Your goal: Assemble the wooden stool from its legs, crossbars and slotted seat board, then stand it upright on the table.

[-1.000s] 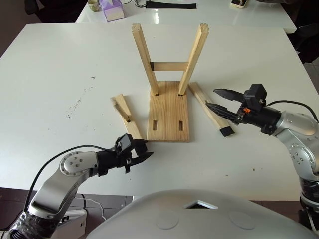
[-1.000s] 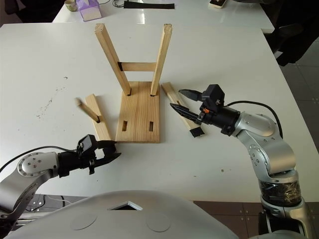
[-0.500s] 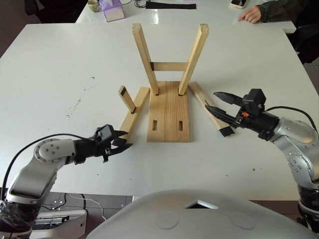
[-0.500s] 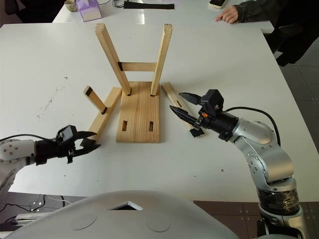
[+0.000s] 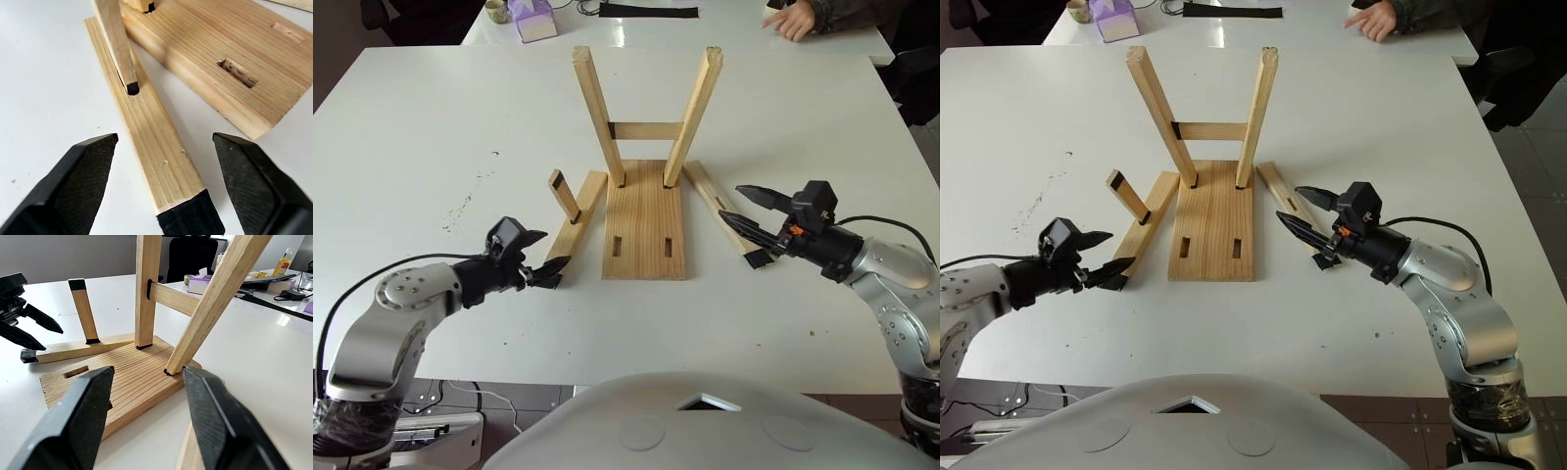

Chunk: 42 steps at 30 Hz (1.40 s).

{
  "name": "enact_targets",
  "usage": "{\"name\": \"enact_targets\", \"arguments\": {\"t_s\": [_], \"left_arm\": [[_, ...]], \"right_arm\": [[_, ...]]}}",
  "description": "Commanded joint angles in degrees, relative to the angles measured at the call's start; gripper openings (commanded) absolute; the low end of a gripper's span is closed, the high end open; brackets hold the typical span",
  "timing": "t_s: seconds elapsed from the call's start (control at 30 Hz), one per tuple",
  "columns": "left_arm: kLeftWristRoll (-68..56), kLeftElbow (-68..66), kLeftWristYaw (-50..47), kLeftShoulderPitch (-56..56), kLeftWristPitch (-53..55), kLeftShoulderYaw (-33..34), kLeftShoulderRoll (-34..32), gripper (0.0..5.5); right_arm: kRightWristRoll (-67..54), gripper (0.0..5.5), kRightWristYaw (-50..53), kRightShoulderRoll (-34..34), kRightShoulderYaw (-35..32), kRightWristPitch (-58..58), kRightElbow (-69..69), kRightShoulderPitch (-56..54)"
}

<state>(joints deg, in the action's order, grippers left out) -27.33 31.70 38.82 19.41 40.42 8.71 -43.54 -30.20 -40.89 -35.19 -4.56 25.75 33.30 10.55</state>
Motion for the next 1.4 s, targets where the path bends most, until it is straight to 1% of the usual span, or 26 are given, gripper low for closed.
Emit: {"name": "enact_targets", "arguments": {"t_s": [0.03, 0.23, 0.47, 0.5, 0.57, 0.7, 0.87, 0.97, 1.13, 1.3, 1.4], "left_arm": [[-1.19, 3.39, -6.32, -2.06, 4.85, 0.08, 4.39, 3.55], [1.17, 3.12, -12.1, -2.95, 6.2, -1.58, 7.98, 3.55], [3.34, 2.25, -13.69, -4.33, 5.63, -2.59, 7.97, 3.55], [3.95, 1.98, -13.72, -4.21, 5.57, -2.89, 7.62, 3.73], [4.33, 1.39, -14.13, -4.08, 5.84, -2.94, 7.96, 3.88], [5.11, 0.09, -14.54, -3.81, 6.42, -4.04, 9.08, 4.45], [5.04, -2.66, -15.56, -3.47, 7.43, -6.41, 12.67, 4.5], [7.37, -6.28, -17.78, -3.27, 6.62, -7.26, 14.2, 4.5], [9.91, -11.59, -18.05, -3.68, 2.29, -6.64, 14.28, 3.75], [11.71, -14.94, -15.24, -6.0, -0.46, -7.36, 10.91, 2.86], [10.71, -16.7, -13.22, -8.38, -1.25, -6.41, 9.88, 2.49]], "right_arm": [[0.64, 2.57, 0.2, -0.13, 0.22, -0.41, 0.61, 0.04], [0.5, 2.57, -0.38, -0.55, 0.13, -0.37, -0.04, -0.66], [0.61, 2.57, -0.95, -0.81, 0.17, -0.45, -0.72, -1.31], [0.66, 2.57, -0.97, -0.82, 0.23, -0.5, -0.81, -1.38], [0.75, 2.57, -1.01, -0.79, 0.3, -0.58, -0.89, -1.37], [1.02, 2.57, -1.0, -0.69, 0.54, -0.73, -0.87, -1.23], [1.62, 2.57, -1.0, -0.33, 1.27, -0.97, -1.15, -1.44], [1.7, 2.57, -1.06, -0.36, 1.59, -1.02, -1.24, -1.6], [1.87, 2.57, -0.97, -0.42, 1.94, -1.3, -1.55, -1.76], [2.47, 2.57, -0.42, 0.12, 2.66, -1.68, -1.62, -1.68], [2.76, 2.57, -0.4, 0.23, 2.77, -1.88, -1.88, -1.84]]}}
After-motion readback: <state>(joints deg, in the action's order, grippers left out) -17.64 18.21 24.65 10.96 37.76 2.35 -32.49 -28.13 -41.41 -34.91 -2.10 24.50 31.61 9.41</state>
